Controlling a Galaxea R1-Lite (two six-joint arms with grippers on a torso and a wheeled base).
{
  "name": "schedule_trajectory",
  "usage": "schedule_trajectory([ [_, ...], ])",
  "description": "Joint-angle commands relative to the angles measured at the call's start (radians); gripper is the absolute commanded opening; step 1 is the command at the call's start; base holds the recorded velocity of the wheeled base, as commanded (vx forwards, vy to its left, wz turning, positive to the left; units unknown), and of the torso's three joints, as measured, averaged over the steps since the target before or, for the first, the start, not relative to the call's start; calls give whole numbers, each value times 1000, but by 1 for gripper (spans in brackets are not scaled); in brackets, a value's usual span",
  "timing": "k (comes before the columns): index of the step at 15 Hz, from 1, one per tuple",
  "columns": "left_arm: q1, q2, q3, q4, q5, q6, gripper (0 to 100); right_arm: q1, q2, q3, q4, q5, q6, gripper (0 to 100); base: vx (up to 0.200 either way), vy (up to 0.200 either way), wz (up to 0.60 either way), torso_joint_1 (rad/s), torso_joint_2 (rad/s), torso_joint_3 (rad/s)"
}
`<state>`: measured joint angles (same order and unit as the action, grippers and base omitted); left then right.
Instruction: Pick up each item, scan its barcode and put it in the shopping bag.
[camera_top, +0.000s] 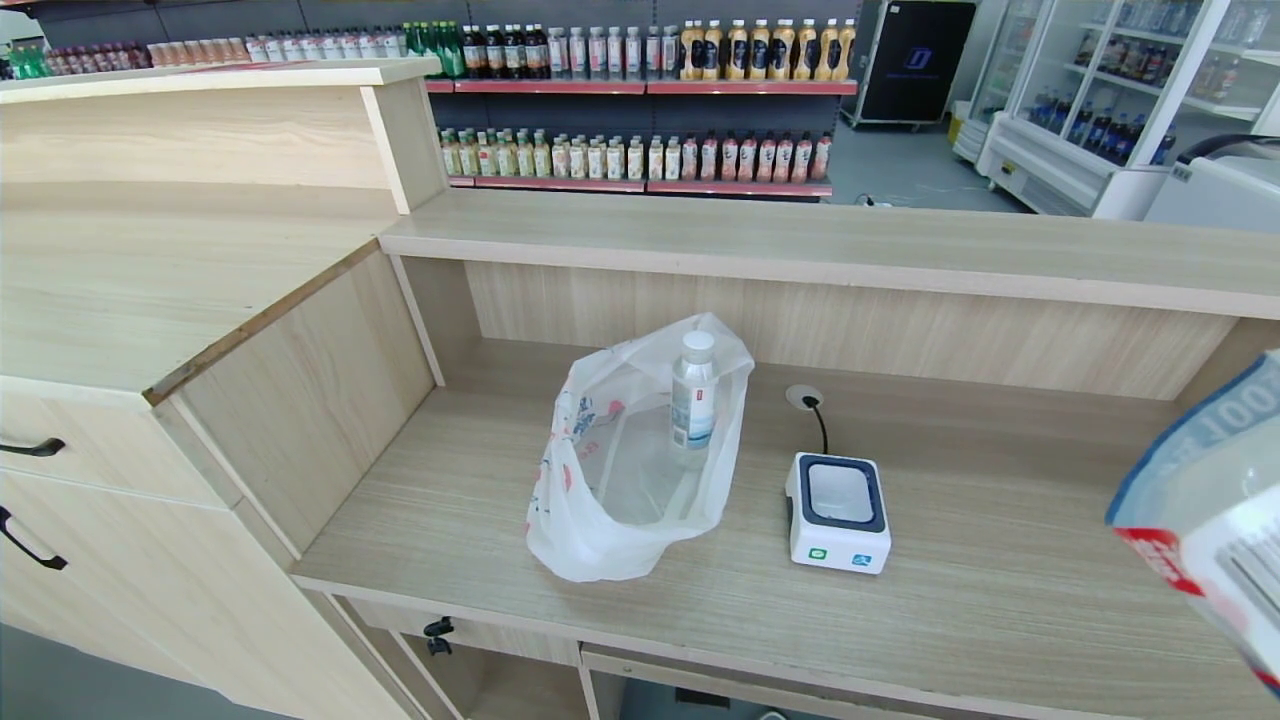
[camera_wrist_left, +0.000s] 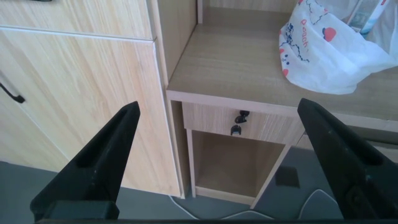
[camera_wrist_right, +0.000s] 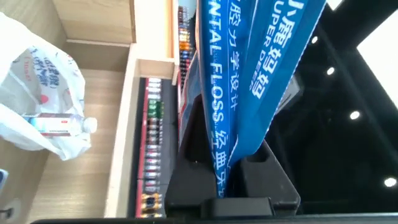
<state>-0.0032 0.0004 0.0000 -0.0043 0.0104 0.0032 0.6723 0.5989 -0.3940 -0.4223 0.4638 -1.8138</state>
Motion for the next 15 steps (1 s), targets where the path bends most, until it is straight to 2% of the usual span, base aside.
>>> schedule_trajectory([
  [1,0,0,0,0,0,0,100,-94,27,1,-7,-79,168,0,0,0,0,0,0,0],
  [2,0,0,0,0,0,0,100,-181,30,-6,-7,-225,352,0,0,0,0,0,0,0],
  [4,0,0,0,0,0,0,100,-355,56,-45,10,-553,617,0,0,0,0,0,0,0],
  [5,0,0,0,0,0,0,100,-410,117,-63,16,-662,739,0,0,0,0,0,0,0],
  [6,0,0,0,0,0,0,100,-445,188,-83,16,-711,854,0,0,0,0,0,0,0],
  [8,0,0,0,0,0,0,100,-473,286,-128,8,-847,1061,0,0,0,0,0,0,0],
  [9,0,0,0,0,0,0,100,-468,314,-147,8,-880,1142,0,0,0,0,0,0,0],
  [11,0,0,0,0,0,0,100,-465,378,-172,5,-878,1337,0,0,0,0,0,0,0],
  [15,0,0,0,0,0,0,100,-453,470,-189,16,-878,1617,0,0,0,0,0,0,0],
])
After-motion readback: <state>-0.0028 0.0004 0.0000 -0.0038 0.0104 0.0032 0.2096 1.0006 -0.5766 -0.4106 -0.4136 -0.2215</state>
